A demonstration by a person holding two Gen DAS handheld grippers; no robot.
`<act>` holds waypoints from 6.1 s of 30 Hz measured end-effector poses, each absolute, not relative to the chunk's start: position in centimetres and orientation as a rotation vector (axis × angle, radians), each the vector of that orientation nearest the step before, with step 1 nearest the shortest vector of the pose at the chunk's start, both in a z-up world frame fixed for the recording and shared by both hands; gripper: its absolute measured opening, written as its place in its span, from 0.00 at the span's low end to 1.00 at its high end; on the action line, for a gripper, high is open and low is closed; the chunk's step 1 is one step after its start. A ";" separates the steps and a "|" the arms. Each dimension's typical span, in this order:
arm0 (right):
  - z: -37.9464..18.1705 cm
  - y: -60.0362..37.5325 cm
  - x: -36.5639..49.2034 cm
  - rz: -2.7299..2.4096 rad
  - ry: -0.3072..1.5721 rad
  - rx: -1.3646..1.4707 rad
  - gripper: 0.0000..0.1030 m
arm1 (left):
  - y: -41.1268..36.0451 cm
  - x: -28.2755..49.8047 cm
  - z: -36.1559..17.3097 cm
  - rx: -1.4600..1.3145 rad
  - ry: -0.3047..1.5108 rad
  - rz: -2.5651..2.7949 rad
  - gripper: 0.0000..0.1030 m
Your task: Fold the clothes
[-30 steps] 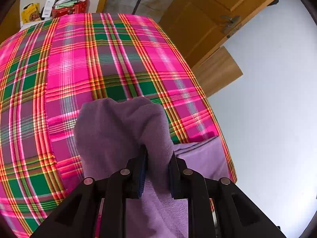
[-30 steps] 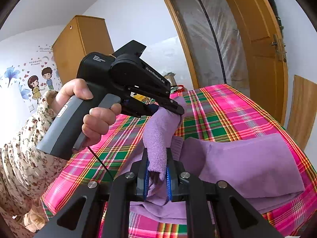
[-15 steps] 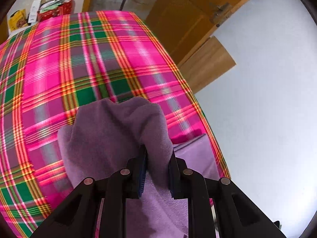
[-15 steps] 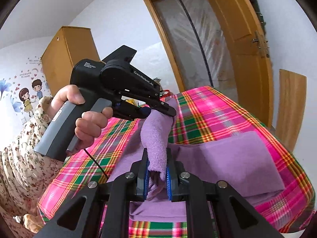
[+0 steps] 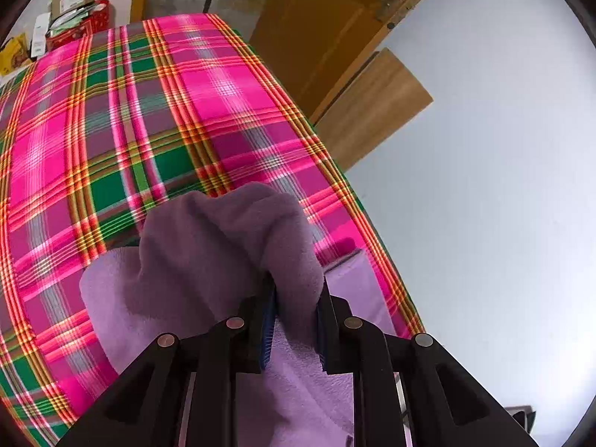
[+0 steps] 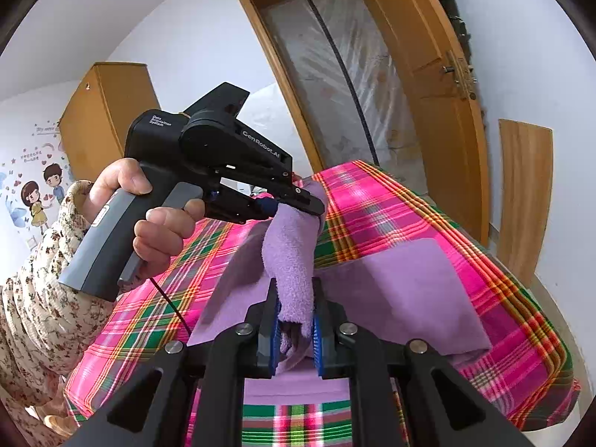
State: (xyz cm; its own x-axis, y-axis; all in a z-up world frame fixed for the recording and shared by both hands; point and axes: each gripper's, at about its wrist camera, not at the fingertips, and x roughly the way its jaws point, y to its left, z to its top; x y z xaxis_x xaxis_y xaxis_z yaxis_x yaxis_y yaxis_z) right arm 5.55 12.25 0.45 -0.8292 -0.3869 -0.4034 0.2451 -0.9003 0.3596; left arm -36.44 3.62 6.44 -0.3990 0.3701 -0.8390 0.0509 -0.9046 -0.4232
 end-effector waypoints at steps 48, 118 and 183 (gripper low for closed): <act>-5.0 20.6 3.7 -2.742 -0.657 0.918 0.17 | 7.2 -38.1 6.0 -1.518 -0.527 2.348 0.43; -1.1 19.4 -6.2 -2.804 -0.209 1.012 0.26 | -5.9 -28.1 1.6 -1.435 -1.026 2.548 0.59; -3.1 18.3 0.9 -2.666 0.116 1.184 0.27 | 0.5 -26.4 0.7 -1.493 -0.705 2.520 0.70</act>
State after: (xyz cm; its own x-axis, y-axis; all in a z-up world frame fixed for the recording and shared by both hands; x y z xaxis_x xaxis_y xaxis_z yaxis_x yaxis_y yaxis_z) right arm 0.95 18.27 -3.06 -0.6504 -0.1698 -0.7403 0.2334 -0.9722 0.0180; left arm -26.36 0.54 0.72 -0.5024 0.3388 -0.7955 0.1235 -0.8825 -0.4538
